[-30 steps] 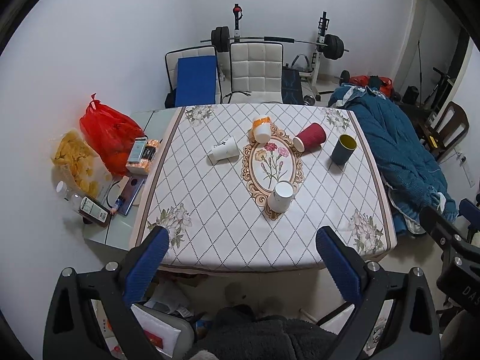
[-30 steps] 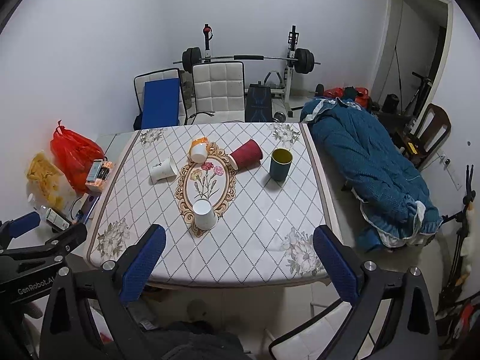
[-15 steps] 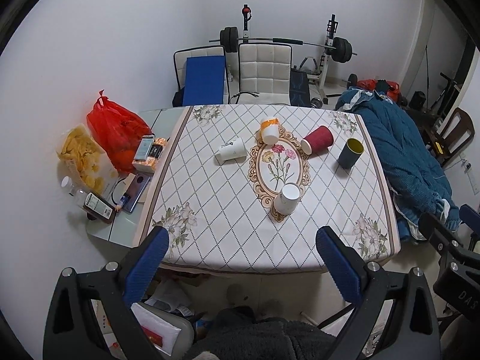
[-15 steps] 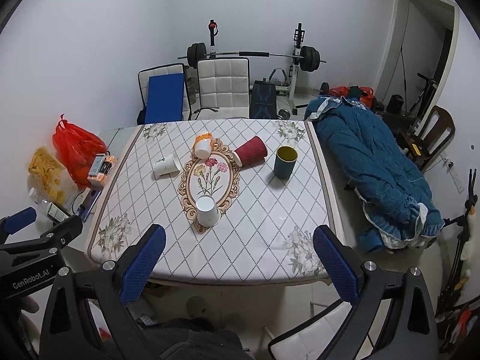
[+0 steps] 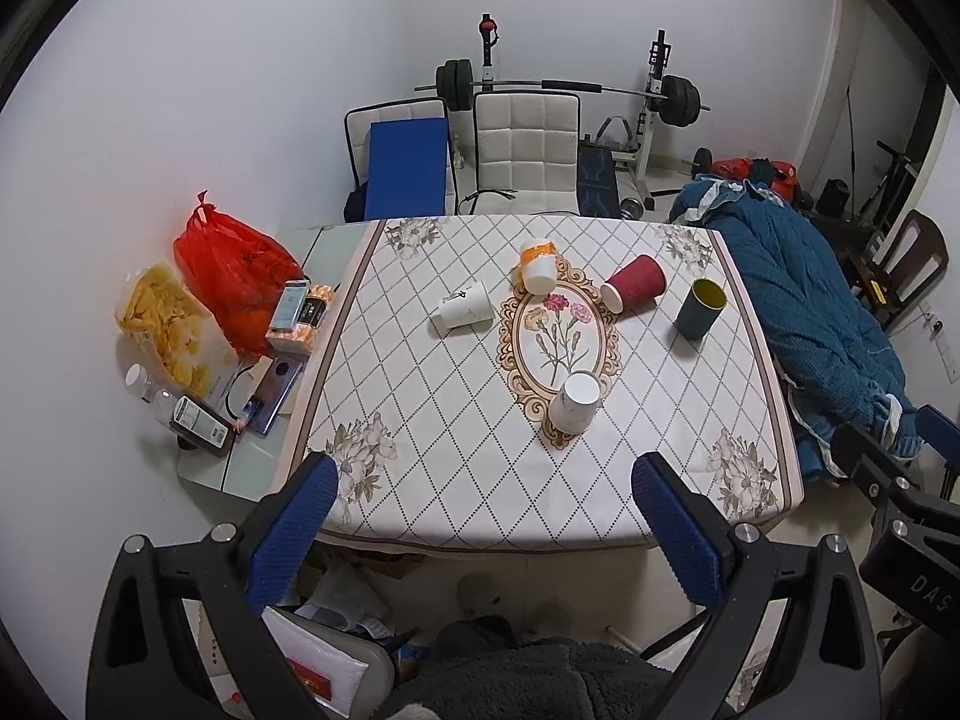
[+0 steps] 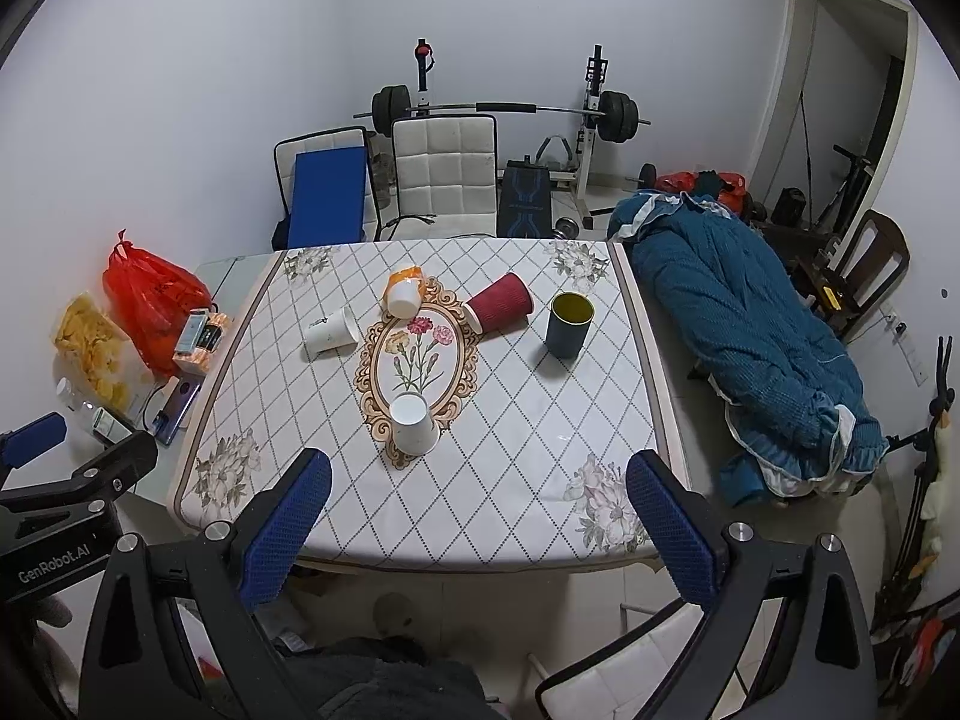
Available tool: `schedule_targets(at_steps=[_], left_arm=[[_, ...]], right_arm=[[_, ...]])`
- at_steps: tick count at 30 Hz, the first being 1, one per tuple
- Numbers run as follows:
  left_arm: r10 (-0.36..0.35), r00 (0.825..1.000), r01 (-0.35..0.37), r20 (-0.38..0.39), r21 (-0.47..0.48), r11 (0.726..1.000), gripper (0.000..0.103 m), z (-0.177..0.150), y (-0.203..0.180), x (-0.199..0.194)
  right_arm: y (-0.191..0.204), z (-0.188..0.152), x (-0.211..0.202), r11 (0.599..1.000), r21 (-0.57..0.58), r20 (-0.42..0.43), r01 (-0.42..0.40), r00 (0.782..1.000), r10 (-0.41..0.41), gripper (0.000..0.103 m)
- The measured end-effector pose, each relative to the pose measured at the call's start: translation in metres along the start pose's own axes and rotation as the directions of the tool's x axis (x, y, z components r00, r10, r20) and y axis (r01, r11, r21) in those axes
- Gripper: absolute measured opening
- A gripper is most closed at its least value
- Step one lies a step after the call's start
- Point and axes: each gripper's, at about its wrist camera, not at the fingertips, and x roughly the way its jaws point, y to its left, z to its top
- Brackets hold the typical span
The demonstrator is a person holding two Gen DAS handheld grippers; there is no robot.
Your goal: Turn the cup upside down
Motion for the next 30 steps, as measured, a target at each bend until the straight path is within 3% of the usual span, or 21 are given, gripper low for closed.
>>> schedule_targets(at_steps=[30], left_arm=[[-0.005, 1.0, 0.004, 0.005, 0.015, 1.0, 0.101, 0.0011, -0.004, -0.0052]], right_arm=[[0.0062, 0.001, 0.0028, 1.0, -0.01, 0.007, 0.01, 1.0, -0.01, 0.101]])
